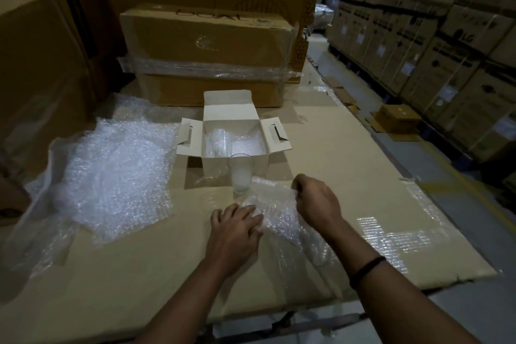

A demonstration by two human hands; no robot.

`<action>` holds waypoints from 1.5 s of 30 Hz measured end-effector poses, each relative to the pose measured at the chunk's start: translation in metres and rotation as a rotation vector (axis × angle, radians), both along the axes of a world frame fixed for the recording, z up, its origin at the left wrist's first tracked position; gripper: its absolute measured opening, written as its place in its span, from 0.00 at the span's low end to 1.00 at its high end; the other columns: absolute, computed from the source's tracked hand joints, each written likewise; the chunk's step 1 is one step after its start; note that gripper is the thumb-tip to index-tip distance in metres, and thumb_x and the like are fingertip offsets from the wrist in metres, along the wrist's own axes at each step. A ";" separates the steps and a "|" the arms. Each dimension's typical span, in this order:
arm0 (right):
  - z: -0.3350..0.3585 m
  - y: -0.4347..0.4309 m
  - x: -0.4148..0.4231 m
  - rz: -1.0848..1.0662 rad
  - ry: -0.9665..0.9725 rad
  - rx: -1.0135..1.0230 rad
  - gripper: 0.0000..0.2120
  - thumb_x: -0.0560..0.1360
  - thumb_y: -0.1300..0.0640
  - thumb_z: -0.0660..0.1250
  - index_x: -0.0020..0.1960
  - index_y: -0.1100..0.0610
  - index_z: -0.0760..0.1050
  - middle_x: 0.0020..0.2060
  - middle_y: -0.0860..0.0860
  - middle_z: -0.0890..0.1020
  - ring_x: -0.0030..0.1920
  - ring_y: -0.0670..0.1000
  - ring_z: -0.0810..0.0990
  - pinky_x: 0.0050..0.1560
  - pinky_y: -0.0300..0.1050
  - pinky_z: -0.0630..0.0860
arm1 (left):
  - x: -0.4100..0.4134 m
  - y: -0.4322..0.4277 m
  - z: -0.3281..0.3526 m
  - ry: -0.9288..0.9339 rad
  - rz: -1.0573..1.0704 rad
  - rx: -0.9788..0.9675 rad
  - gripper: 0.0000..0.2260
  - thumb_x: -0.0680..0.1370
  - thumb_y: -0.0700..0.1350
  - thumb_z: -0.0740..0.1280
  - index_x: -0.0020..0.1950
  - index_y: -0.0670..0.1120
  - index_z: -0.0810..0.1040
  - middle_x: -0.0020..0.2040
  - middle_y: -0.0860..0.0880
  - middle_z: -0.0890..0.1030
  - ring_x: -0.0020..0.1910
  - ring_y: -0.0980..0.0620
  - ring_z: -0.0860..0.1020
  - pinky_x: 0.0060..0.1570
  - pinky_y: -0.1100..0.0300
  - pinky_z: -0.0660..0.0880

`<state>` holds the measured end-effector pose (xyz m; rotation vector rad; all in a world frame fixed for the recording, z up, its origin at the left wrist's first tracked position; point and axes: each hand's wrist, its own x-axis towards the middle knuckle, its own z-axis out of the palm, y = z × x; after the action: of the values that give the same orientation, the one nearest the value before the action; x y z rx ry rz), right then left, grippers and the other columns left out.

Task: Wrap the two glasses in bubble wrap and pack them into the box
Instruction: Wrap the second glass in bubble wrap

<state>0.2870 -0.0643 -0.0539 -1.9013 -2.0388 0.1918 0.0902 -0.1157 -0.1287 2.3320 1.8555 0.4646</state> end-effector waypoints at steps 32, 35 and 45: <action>-0.008 -0.013 -0.047 0.222 -0.388 0.029 0.05 0.63 0.62 0.72 0.39 0.57 0.77 0.36 0.56 0.79 0.38 0.60 0.78 0.34 0.45 0.63 | 0.000 -0.004 0.006 -0.175 0.182 0.183 0.22 0.70 0.49 0.58 0.61 0.56 0.80 0.66 0.46 0.76 0.62 0.42 0.69 0.57 0.48 0.61; -0.022 -0.019 -0.049 0.380 -0.440 0.013 0.13 0.52 0.59 0.76 0.29 0.58 0.73 0.27 0.55 0.73 0.28 0.58 0.73 0.29 0.43 0.58 | -0.001 -0.003 0.005 -0.174 0.230 0.183 0.23 0.71 0.49 0.58 0.64 0.57 0.78 0.65 0.47 0.75 0.61 0.43 0.70 0.56 0.47 0.63; -0.006 0.003 -0.050 0.327 -0.302 -0.332 0.11 0.74 0.58 0.65 0.56 0.56 0.77 0.56 0.56 0.79 0.58 0.58 0.76 0.55 0.50 0.75 | -0.003 0.000 -0.003 -0.170 0.271 0.111 0.12 0.70 0.49 0.63 0.45 0.57 0.86 0.49 0.52 0.77 0.48 0.47 0.72 0.47 0.54 0.56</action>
<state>0.2374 -0.0615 -0.0599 -1.8541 -2.6633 0.3618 0.0868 -0.1159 -0.1317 2.0346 2.1173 0.7898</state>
